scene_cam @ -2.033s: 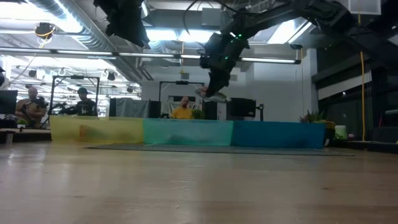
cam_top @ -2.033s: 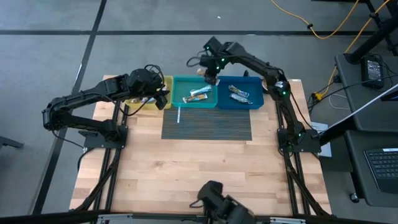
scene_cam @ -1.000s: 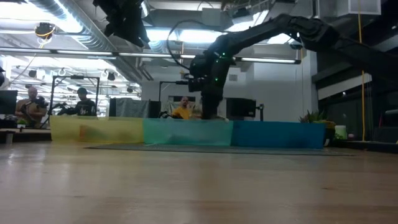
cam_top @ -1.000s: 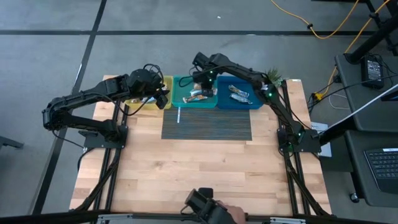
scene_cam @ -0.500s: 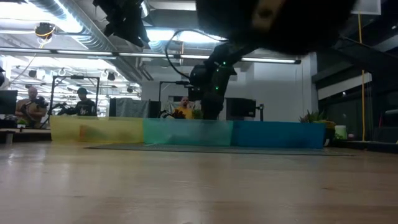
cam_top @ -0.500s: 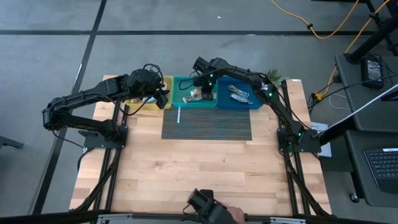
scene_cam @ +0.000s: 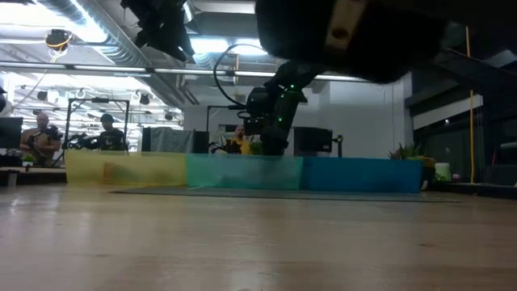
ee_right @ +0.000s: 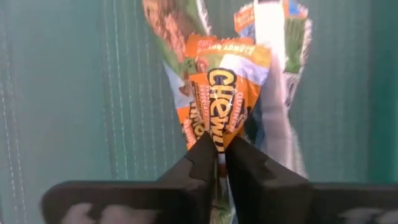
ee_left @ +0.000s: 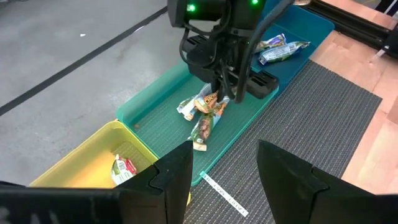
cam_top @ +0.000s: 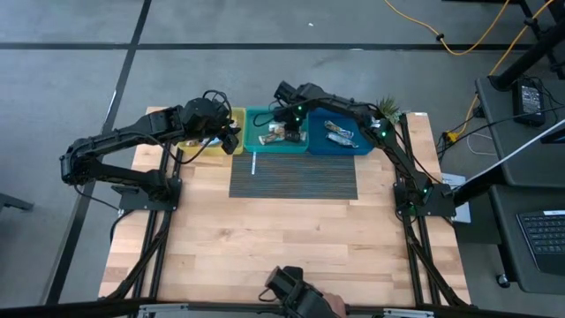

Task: Pick and place Granola Bars by type
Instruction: Put the yellow granola bar into the green bin, then return to Home Position

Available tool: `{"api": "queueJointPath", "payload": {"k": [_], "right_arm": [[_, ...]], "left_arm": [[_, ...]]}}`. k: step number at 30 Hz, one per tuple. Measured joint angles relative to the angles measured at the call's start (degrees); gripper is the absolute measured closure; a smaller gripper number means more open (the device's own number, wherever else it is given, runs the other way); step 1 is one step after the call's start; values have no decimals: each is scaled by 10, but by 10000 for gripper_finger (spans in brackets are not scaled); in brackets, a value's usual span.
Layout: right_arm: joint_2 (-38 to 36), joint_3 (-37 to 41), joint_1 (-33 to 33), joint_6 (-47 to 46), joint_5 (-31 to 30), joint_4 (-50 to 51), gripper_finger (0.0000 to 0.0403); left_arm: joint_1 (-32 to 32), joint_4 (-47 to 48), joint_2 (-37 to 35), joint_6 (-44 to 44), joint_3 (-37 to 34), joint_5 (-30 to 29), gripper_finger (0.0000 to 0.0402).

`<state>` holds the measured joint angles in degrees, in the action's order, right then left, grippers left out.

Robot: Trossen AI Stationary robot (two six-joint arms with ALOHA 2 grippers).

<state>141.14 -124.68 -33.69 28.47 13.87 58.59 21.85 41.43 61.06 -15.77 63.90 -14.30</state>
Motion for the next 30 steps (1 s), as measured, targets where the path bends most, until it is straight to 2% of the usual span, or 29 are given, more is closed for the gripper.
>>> {"api": "queueJointPath", "payload": {"k": [5,9,11,14,18,23,26,28,30], "right_arm": [[0,-31,0,-12,-9,5,300],[-2,-79,0,-46,-50,30,238],[-2,-103,1,-61,-58,51,217],[-32,-91,7,-74,-58,64,207],[-78,-91,29,-73,-47,123,224],[-167,-90,64,-73,-51,131,279],[-236,-90,87,-67,-96,113,320],[-283,-90,102,-57,-127,110,349],[-326,-90,111,-55,-132,111,378]], "left_arm": [[0,0,0,0,0,3,233],[0,3,0,0,0,3,233],[0,6,0,2,0,4,233],[0,11,-1,2,0,10,233],[-1,11,-25,1,0,35,233],[1,16,-107,36,0,32,244],[15,44,-189,49,0,51,280],[25,64,-249,46,0,79,320],[28,70,-308,21,-10,102,368]]}}
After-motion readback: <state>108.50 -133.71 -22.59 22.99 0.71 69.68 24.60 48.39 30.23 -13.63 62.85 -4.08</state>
